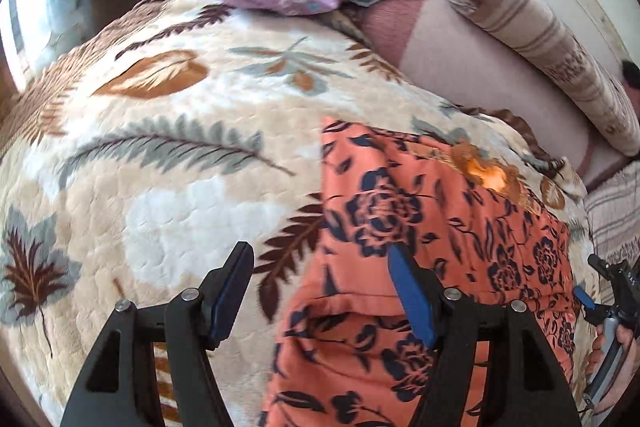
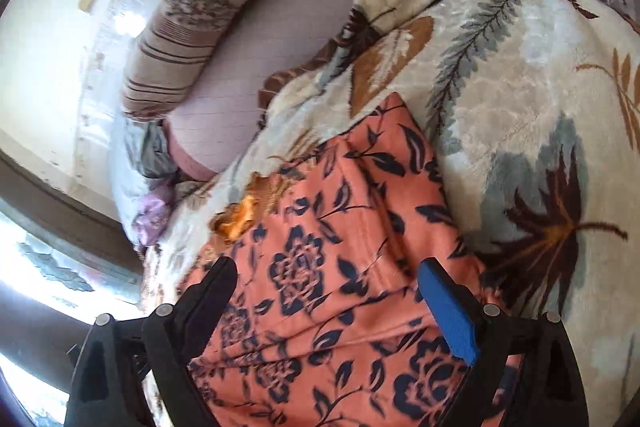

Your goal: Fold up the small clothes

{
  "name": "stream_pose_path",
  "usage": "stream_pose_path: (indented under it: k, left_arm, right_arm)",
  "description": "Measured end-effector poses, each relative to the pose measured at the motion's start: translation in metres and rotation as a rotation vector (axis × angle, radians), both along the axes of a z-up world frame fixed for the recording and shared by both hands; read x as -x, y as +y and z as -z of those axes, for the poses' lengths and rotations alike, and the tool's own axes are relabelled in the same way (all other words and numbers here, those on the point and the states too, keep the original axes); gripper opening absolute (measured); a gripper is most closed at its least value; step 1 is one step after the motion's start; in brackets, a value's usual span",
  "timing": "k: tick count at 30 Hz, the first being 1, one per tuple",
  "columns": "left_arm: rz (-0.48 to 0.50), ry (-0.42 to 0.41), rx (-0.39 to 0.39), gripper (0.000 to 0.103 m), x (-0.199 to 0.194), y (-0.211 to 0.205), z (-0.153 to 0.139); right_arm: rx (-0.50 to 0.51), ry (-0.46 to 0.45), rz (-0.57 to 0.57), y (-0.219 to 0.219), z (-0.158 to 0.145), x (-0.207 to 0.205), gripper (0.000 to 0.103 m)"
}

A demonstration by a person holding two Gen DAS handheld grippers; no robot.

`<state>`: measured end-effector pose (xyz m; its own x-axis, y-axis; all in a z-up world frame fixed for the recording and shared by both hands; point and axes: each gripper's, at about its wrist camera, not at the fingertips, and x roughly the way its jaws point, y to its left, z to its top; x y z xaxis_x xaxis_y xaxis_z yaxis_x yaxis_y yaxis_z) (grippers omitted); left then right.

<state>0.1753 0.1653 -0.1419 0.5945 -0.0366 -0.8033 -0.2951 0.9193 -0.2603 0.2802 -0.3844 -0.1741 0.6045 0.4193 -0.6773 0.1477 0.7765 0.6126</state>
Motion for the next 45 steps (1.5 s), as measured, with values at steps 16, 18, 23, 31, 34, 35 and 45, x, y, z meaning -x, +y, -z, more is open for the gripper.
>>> stream_pose_path:
  k: [16,18,23,31,34,35,45]
  left_arm:
    - [-0.032,-0.05,0.061,0.071,0.016,0.026,0.003]
    - [-0.018,-0.036,0.071,0.071,0.006,0.02,0.003]
    - [0.064,-0.052,0.011,0.071,-0.025,-0.012,-0.002]
    - [0.124,0.129,-0.194,0.08,-0.07,-0.053,0.047]
    - [0.118,0.141,-0.166,0.079,-0.066,-0.054,0.033]
    - [0.125,0.117,-0.154,0.079,-0.063,-0.055,0.025]
    - [0.125,0.102,-0.176,0.087,-0.062,-0.067,0.033]
  right_arm:
    - [0.421,0.051,-0.107,0.039,-0.018,0.011,0.016]
    - [0.353,0.142,-0.086,0.025,0.016,0.01,0.023]
    - [0.318,0.048,-0.056,0.015,-0.011,0.022,0.039]
    - [-0.044,-0.111,-0.158,0.03,-0.045,-0.012,0.086]
    - [-0.064,0.075,-0.137,0.023,0.008,-0.047,0.086]
    - [-0.113,0.07,-0.124,0.019,0.018,-0.053,0.084]
    - [-0.157,-0.086,-0.138,0.009,-0.01,-0.061,0.087]
